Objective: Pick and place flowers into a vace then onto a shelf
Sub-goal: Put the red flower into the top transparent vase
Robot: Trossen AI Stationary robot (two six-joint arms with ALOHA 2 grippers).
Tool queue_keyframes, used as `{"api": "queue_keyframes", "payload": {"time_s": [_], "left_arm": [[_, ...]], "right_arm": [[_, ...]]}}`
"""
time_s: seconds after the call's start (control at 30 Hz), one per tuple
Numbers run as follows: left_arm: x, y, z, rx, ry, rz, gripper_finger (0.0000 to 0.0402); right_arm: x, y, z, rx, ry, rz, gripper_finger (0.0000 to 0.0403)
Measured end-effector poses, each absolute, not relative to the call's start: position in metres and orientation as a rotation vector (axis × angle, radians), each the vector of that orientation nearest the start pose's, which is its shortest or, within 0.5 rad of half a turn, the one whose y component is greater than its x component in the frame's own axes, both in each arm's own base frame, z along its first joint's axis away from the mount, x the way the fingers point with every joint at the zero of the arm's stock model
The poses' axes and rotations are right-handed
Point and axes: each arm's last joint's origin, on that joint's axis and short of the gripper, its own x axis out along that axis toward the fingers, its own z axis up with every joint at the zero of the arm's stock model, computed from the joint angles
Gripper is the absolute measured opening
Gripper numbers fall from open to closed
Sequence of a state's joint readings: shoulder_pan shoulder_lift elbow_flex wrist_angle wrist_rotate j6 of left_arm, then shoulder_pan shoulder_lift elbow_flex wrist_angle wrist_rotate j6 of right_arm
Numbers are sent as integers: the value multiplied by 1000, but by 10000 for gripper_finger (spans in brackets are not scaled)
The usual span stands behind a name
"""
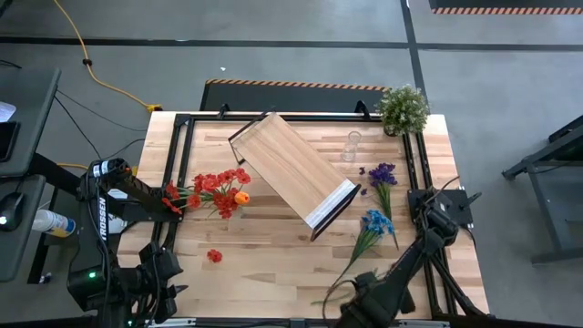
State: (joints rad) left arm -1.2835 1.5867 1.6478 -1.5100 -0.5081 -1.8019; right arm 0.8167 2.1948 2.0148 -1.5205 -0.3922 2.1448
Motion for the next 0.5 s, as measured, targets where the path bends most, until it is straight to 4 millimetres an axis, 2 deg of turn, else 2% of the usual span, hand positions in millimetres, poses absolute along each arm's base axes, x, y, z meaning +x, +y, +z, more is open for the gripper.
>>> {"api": "queue_keyframes", "payload": {"time_s": [0.17,0.33,0.5], "left_arm": [[92,-261,350,-468,1016,316,239],[92,-261,350,-468,1016,317,239],[92,-261,350,-468,1023,317,239]], "right_arm": [[260,319,247,983,1807,-1208,67],[261,320,261,993,1735,-1111,67],[263,310,277,1011,1669,-1046,67]]}}
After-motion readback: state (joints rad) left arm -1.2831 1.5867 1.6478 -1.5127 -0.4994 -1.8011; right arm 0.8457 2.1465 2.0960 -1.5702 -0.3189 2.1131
